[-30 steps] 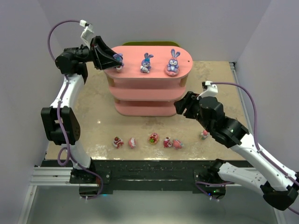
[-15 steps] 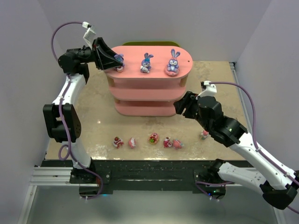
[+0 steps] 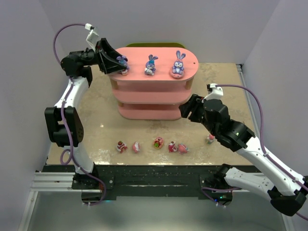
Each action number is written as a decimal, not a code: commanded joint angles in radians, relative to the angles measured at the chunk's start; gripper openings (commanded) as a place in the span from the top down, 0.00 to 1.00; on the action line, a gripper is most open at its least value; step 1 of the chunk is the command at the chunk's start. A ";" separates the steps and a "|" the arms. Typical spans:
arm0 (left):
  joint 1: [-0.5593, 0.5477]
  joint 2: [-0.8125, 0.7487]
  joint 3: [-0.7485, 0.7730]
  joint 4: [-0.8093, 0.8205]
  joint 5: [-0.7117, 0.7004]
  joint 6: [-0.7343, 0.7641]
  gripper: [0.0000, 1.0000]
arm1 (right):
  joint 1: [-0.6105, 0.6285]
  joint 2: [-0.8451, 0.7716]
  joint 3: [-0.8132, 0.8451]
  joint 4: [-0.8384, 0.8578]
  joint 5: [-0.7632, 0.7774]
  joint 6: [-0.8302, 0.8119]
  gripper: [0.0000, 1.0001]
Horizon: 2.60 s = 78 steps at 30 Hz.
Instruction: Place and organize the plastic toys onto the shelf
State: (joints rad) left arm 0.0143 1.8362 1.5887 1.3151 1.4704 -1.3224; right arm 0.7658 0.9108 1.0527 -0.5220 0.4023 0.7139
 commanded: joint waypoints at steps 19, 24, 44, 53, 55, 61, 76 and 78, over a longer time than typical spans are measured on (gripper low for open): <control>0.000 -0.008 0.123 0.582 0.039 -0.041 0.13 | 0.004 -0.006 0.027 0.014 0.024 0.001 0.37; 0.009 -0.025 0.145 0.566 0.039 -0.047 0.13 | 0.003 -0.007 0.021 0.017 0.013 0.001 0.37; 0.041 -0.351 0.176 -0.678 -0.284 0.782 0.09 | 0.003 -0.079 -0.002 0.007 0.009 0.007 0.37; 0.041 -0.647 0.149 -1.212 -0.867 0.911 0.05 | 0.003 -0.119 -0.037 0.014 0.012 0.012 0.37; 0.041 -0.711 0.119 -1.313 -0.959 0.893 0.04 | 0.004 -0.139 -0.051 -0.001 0.020 0.001 0.37; 0.041 -0.943 -0.168 -1.510 -1.209 0.847 0.03 | 0.003 -0.158 -0.085 -0.044 0.027 -0.070 0.36; 0.041 -1.172 -0.488 -1.864 -1.429 0.897 0.01 | 0.003 -0.152 -0.279 0.052 -0.200 -0.192 0.01; 0.041 -1.181 -0.535 -1.869 -1.380 0.908 0.01 | 0.004 -0.133 -0.315 0.080 -0.276 -0.195 0.05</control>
State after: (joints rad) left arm 0.0521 0.6506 1.1378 -0.4667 0.0479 -0.4583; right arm 0.7658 0.7422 0.7860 -0.5152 0.2665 0.5491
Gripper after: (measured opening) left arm 0.992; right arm 0.980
